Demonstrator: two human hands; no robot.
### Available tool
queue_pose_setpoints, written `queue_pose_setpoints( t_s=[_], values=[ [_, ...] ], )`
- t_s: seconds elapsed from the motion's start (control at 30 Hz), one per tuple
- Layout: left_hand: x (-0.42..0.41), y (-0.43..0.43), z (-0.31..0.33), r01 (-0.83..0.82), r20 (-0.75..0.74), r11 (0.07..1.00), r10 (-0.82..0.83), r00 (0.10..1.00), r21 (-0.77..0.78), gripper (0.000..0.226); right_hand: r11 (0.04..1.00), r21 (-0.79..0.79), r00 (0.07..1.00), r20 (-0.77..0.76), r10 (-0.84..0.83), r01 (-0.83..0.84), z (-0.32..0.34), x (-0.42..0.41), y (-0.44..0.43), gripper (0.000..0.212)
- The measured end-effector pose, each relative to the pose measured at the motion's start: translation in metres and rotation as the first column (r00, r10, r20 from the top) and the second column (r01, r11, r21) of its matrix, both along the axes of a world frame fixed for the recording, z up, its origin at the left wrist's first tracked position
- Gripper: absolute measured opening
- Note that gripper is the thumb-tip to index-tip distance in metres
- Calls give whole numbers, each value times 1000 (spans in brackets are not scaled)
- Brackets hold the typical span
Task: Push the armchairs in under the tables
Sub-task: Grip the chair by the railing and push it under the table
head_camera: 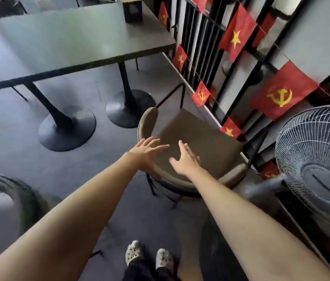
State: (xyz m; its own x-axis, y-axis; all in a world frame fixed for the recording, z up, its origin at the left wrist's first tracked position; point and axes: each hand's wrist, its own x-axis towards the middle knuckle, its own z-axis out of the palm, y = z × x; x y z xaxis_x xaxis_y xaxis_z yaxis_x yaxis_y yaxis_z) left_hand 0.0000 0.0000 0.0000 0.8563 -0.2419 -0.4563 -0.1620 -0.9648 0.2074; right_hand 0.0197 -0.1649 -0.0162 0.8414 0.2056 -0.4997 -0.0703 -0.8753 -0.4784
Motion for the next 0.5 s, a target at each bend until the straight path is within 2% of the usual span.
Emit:
queue_pose_setpoints(
  t_s=[0.1,0.2,0.27,0.33,0.43,0.5],
  values=[
    [2,-3,-21,134,-61,969,-124,990,207,108,994,-75,989,-129,73,-83,-20,-15,-6,80],
    [9,-3,-50,220,-122,926,-191,974,307,93,974,-161,971,-204,125,-159,-42,-30,-8,87],
    [13,-1,-67,237,-34,920,-238,971,313,68,937,-264,967,-176,185,-227,-49,-32,-4,83],
    [15,1,-78,236,91,929,-271,958,286,42,917,-320,969,-144,203,-240,-53,-34,1,69],
    [17,9,-85,307,203,898,-380,902,315,29,911,-357,978,-49,204,-207,-56,-36,3,60],
    [17,13,-84,357,207,865,-444,872,353,27,910,-362,978,-27,209,-204,-55,-36,1,59]
  ],
)
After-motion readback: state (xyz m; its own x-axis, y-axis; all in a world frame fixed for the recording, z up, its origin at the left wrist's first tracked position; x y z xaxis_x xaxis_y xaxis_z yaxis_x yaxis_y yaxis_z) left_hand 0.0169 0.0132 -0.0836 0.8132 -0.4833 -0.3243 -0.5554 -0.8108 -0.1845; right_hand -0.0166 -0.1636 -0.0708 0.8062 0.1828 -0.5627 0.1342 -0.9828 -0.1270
